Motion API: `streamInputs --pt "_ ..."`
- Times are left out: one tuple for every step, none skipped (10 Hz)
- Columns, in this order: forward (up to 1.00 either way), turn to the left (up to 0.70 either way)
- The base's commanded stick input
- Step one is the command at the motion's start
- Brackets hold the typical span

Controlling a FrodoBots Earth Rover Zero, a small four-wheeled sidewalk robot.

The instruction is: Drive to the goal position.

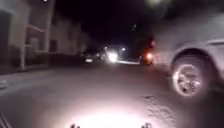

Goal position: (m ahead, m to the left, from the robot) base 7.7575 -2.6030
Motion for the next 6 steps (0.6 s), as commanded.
streamInputs --pt "0.70 0.00" --pt "0.70 0.00" --pt "0.70 0.00" --pt "0.70 0.00" --pt "0.70 0.00" --pt "0.70 -0.04"
